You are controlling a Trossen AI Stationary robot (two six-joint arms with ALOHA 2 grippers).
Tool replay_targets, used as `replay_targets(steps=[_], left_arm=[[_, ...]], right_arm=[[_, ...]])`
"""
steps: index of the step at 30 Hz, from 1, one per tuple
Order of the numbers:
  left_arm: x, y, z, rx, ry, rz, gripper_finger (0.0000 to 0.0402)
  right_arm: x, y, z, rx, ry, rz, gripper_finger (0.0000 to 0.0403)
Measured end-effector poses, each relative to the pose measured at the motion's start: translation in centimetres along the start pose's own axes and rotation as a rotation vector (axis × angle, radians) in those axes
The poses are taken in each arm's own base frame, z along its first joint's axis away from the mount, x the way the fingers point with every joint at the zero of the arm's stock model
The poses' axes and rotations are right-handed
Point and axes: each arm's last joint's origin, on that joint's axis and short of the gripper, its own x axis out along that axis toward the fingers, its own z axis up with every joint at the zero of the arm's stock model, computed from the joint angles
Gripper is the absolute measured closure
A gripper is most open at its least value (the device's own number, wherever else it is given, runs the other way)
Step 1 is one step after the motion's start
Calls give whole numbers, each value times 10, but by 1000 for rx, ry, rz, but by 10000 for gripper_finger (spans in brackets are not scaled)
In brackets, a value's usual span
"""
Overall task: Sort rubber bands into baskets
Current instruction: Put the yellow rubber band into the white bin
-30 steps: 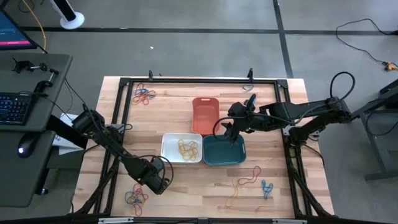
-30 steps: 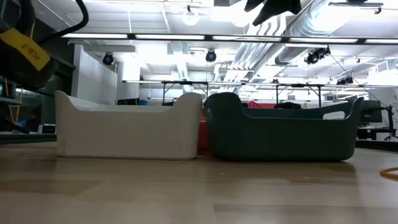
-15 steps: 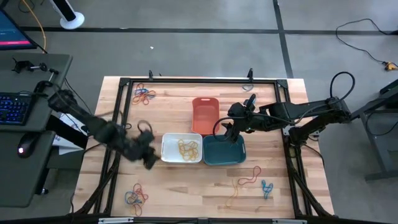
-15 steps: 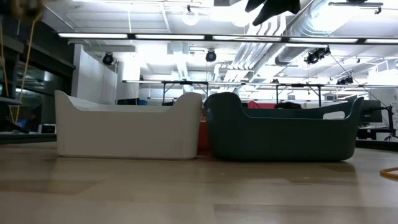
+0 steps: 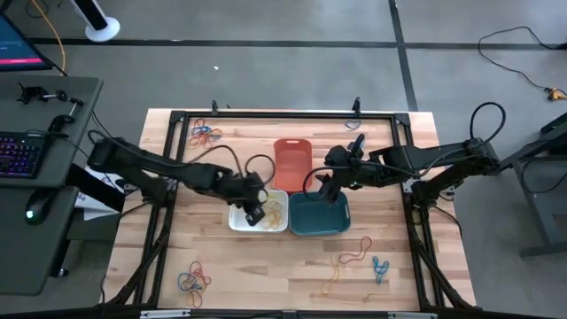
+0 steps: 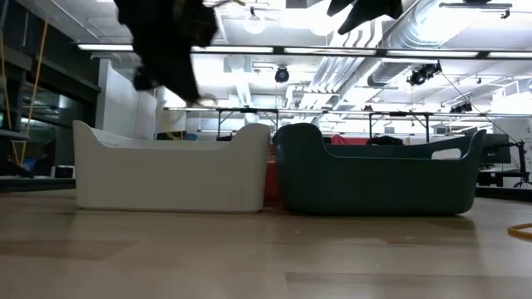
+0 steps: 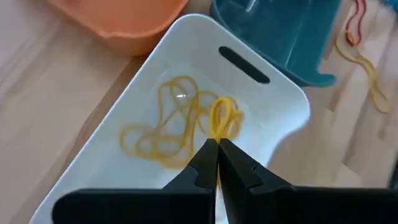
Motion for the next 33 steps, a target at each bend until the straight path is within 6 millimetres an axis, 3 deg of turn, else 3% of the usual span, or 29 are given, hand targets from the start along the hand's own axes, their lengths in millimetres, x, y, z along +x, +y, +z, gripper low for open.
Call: replay_targets(steps=[7,18,23,28,33], left_arm=[[17,6,1,40,41,48,355],[10,1,1,21,143,-47,200],[-32,-8,18,133,136,-50,176],[-104,-8,35,209,-120,-66,174],[-157,9,29,115,-321,-52,174]], right_arm=[[0,0,0,20,0,-1,183],[7,0,1,20,19,-4,183],[10,-4,-2,10,180,145,183],[1,11,-15,-49,374,415,183],[-7,36,-43,110,557,355,183]])
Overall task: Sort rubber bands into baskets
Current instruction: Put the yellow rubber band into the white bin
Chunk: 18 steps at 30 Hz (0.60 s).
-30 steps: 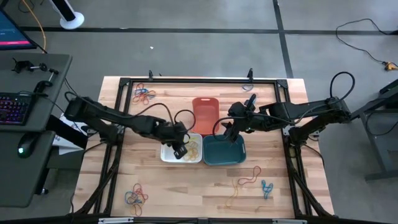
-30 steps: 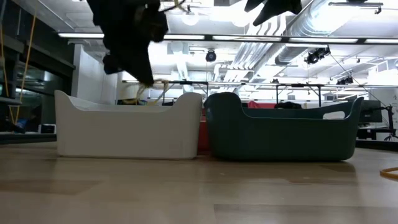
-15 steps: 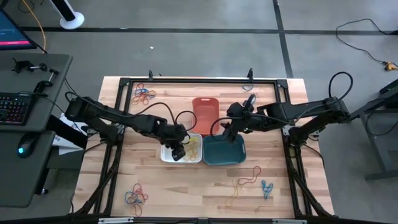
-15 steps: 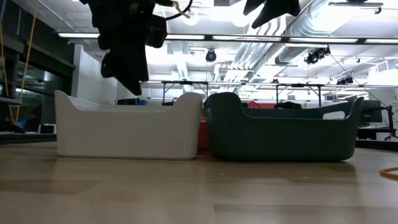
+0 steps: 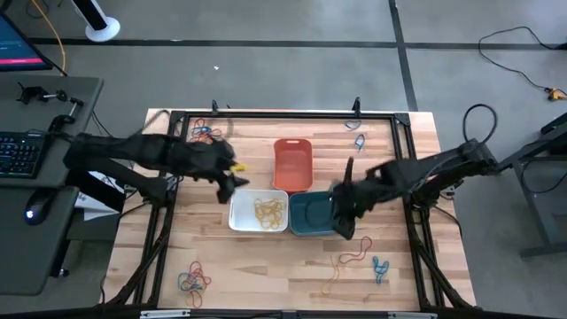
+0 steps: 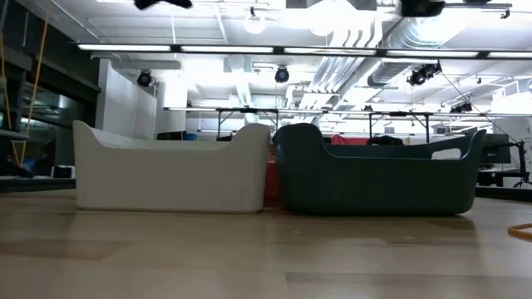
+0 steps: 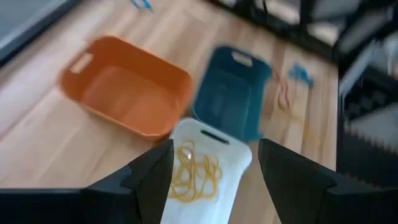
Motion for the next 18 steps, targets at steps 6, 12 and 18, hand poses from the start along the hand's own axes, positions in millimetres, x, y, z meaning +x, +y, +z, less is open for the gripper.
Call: replay_targets(steps=[6,12,18], left_arm=[[-37,8,1,-118,-152,3,174],[-42,7,2,-101,-197,-5,174],[-38,6,2,-65,-187,5,174]], right_arm=[[67,26,-34,251,154,-42,183],[135,34,-57,351,268,-209,183],[178,23,-62,393,265,-362,183]])
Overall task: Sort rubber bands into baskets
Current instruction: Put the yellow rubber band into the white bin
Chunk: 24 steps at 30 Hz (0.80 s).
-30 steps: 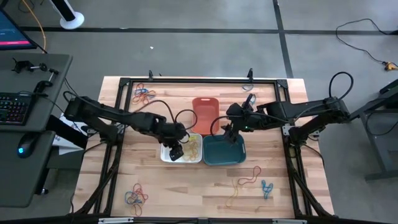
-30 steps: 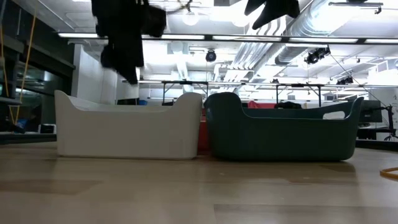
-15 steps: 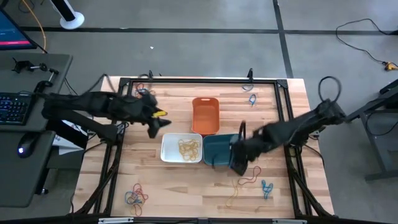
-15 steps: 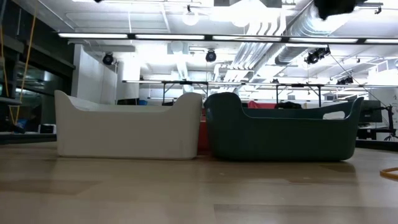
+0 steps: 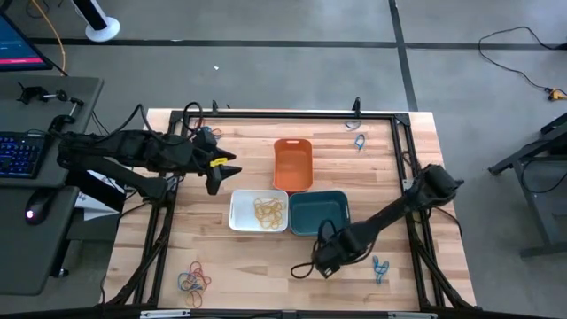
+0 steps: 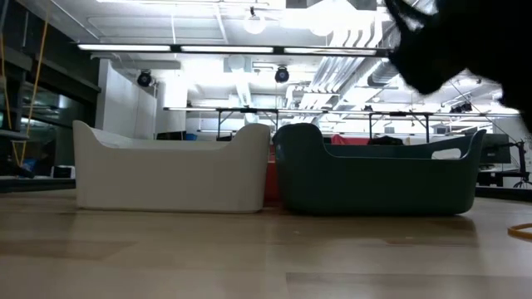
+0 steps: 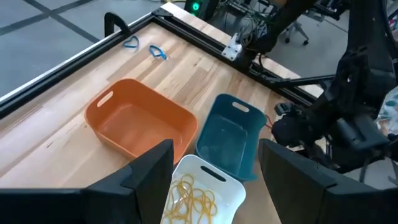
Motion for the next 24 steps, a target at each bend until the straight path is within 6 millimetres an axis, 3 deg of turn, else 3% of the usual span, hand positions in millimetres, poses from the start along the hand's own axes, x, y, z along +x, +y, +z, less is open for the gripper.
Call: replay_targets(steps=[12,16,22,24], left_arm=[[1,-1,0,-20,7,-3,174],[1,0,0,-25,6,-4,174],[1,0,0,-26,7,-4,174],[1,0,0,-26,7,-4,174]], right_arm=[[28,-1,14,-39,-9,-112,196],[35,2,16,-58,17,-99,249],[34,4,15,-94,9,-75,379],[31,4,14,-109,3,-67,393]])
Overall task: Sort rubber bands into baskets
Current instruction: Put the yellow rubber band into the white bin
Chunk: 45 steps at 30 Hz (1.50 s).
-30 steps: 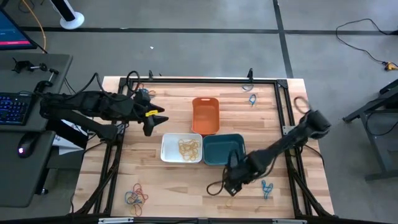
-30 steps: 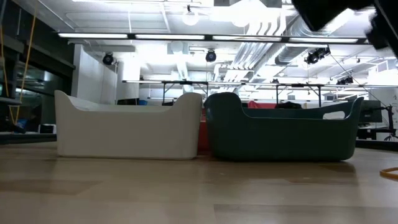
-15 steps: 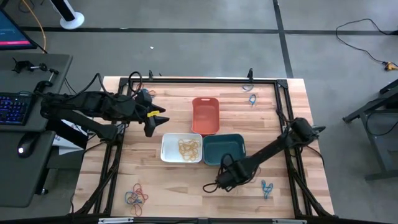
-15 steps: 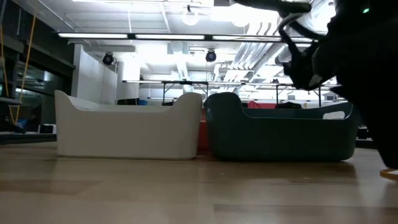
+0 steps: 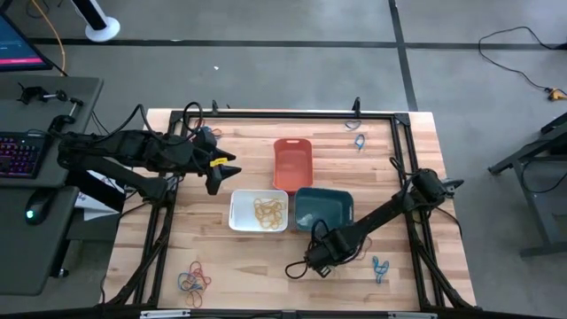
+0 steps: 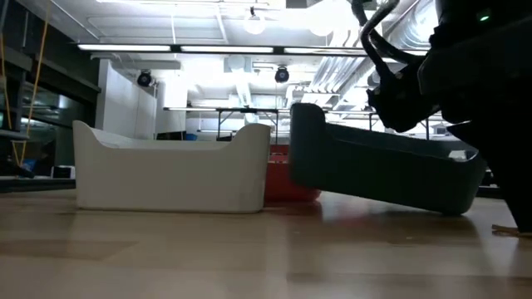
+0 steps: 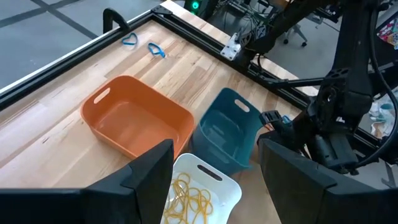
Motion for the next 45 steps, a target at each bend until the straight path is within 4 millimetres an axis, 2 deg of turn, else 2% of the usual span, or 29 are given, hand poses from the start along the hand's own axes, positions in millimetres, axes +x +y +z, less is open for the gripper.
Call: replay_targets(steps=[4,9,17,20,22,26,29,32,36,39,45], left_arm=[[0,0,0,0,0,0,174],[0,0,0,1,0,0,174],[0,0,0,3,0,0,174],[0,0,0,3,0,0,174],[0,0,0,1,1,0,174],[0,0,0,-2,3,2,174],[0,0,0,-2,3,2,174],[0,0,0,-2,3,1,174],[0,0,0,-1,3,2,174],[0,0,0,-2,3,2,174],[0,0,0,-2,3,1,174]], right_arm=[[-11,-3,-2,-2,-15,14,389],[-38,-6,-7,-39,-39,97,398],[-108,-23,-19,-86,-124,331,402],[-123,-30,-19,-37,-134,371,402],[-120,-29,-19,-24,-137,361,402],[-104,-12,-25,-29,-135,381,391],[-86,5,-30,-64,-127,402,358],[-68,15,-35,-72,-115,389,306],[-44,18,-37,-63,-97,292,230],[-28,16,-30,-14,-81,205,189],[-7,10,-16,80,-61,90,174]])
